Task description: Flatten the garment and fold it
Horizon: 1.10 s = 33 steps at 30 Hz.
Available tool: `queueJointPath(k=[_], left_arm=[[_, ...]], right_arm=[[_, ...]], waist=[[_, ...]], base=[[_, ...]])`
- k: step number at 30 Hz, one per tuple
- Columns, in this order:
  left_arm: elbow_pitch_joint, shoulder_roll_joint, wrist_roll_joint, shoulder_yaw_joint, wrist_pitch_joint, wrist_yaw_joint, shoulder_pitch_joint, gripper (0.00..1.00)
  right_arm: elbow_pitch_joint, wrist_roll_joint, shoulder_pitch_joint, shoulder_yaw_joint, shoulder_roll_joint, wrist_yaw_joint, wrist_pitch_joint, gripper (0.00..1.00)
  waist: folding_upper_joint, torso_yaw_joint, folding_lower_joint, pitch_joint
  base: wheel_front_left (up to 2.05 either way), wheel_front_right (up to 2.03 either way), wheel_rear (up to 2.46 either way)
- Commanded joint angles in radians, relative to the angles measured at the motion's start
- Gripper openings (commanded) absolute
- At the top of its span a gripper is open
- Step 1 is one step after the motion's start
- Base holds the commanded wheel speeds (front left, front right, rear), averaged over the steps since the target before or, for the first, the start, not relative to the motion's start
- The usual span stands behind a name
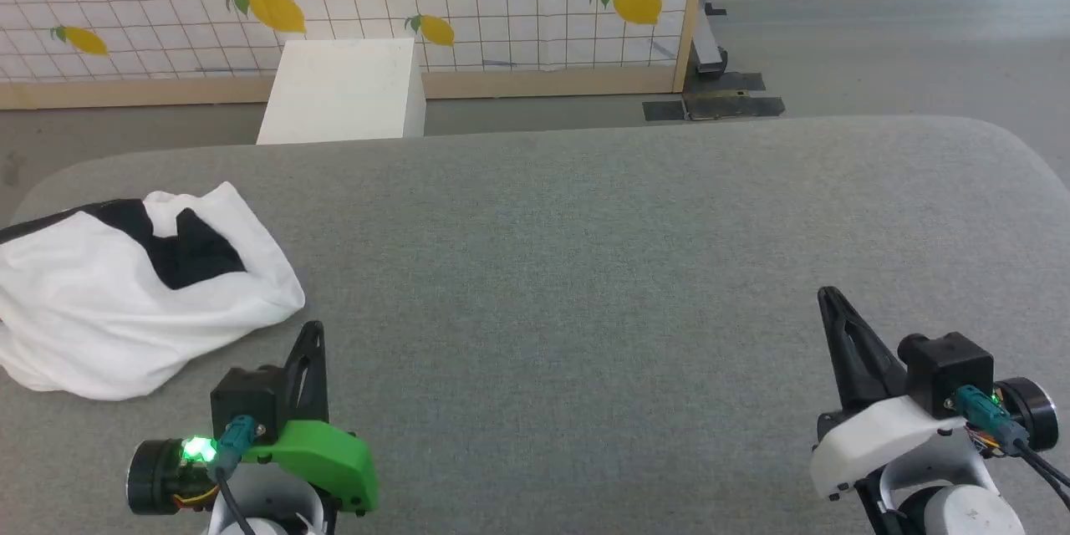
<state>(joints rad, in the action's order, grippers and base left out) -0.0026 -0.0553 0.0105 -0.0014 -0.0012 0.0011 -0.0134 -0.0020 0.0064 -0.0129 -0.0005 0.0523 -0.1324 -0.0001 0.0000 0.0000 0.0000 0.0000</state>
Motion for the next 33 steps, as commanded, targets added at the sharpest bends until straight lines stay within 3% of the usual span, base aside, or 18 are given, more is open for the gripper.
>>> queueJointPath(k=[1, 18, 19, 33], left_arm=[[0.003, 0.005, -0.010, 0.001, 0.001, -0.001, 0.013, 0.00], [0.003, 0.005, -0.010, 0.001, 0.001, -0.001, 0.013, 0.00], [0.000, 0.000, 0.000, 0.000, 0.000, 0.000, 0.000, 1.00], [-0.006, 0.000, 0.005, -0.006, -0.020, -0.006, -0.006, 1.00]], right_arm=[[0.002, -0.006, 0.013, 0.000, -0.002, 0.002, 0.000, 0.00], [0.002, -0.006, 0.013, 0.000, -0.002, 0.002, 0.000, 0.00], [0.000, 0.000, 0.000, 0.000, 0.000, 0.000, 0.000, 1.00], [0.000, 0.020, 0.013, -0.035, 0.000, 0.000, -0.020, 1.00]], waist=[[0.0000, 0.000, 0.0000, 0.000], [0.0000, 0.000, 0.0000, 0.000], [0.0000, 0.000, 0.0000, 0.000], [0.0000, 0.000, 0.0000, 0.000]], base=[[0.00, 0.00, 0.00], [0.00, 0.00, 0.00], [0.00, 0.00, 0.00], [0.00, 0.00, 0.00]])
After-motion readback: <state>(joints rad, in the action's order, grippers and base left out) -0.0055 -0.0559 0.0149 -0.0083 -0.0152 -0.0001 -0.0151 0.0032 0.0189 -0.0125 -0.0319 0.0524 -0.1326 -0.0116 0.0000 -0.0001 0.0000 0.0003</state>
